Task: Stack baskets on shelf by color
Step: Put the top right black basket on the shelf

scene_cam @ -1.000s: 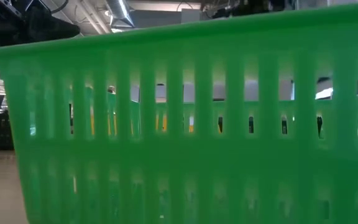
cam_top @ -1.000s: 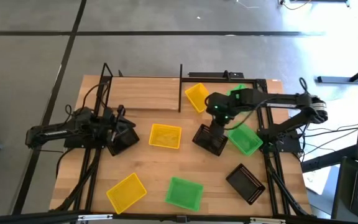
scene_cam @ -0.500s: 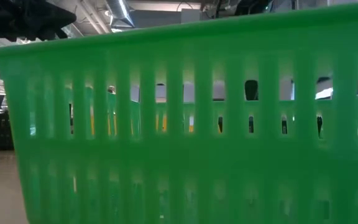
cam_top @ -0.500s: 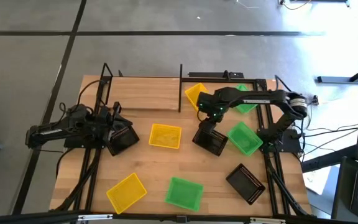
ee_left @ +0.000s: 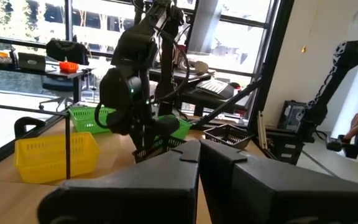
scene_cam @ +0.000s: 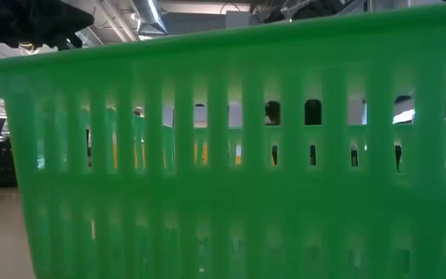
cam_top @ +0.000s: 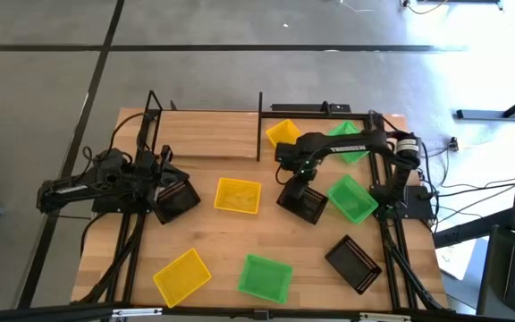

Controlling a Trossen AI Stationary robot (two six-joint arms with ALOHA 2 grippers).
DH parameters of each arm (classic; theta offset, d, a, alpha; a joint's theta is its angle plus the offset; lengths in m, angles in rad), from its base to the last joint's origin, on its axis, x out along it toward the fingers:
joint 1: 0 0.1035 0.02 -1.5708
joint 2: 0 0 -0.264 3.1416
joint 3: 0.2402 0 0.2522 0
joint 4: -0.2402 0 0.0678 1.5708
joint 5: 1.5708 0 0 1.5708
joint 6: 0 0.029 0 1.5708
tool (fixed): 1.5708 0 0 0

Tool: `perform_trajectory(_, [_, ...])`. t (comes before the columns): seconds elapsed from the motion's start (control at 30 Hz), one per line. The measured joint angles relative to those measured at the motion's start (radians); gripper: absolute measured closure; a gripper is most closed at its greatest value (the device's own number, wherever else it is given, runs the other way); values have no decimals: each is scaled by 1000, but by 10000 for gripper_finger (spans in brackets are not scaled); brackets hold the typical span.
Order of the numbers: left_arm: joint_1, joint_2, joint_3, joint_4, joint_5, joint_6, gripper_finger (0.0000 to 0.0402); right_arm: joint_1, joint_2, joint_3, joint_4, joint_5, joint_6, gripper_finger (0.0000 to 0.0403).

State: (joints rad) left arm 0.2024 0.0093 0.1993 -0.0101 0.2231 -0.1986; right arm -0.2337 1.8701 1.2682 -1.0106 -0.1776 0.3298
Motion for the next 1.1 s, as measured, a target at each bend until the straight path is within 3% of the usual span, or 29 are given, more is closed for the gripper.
perform_trajectory(0.13, [0, 0, 0, -3, -33, 0, 401, 1, 43, 0, 11, 0, -1, 299])
perform_trajectory(0.33, [0, 42, 0, -22, -52, -13, 401, 2, 47, 0, 14, 4, 2, 392])
perform_trajectory(0.57, [0, 163, 72, -73, -50, -55, 401, 2, 30, 90, -90, 61, 7, 399])
perform_trajectory(0.87, [0, 393, 374, -497, -63, -9, 401, 4, 29, 336, -334, 82, 38, 401])
perform_trajectory(1.1, [0, 507, 507, -634, -65, 12, 401, 24, 29, 587, -527, 206, 25, 402])
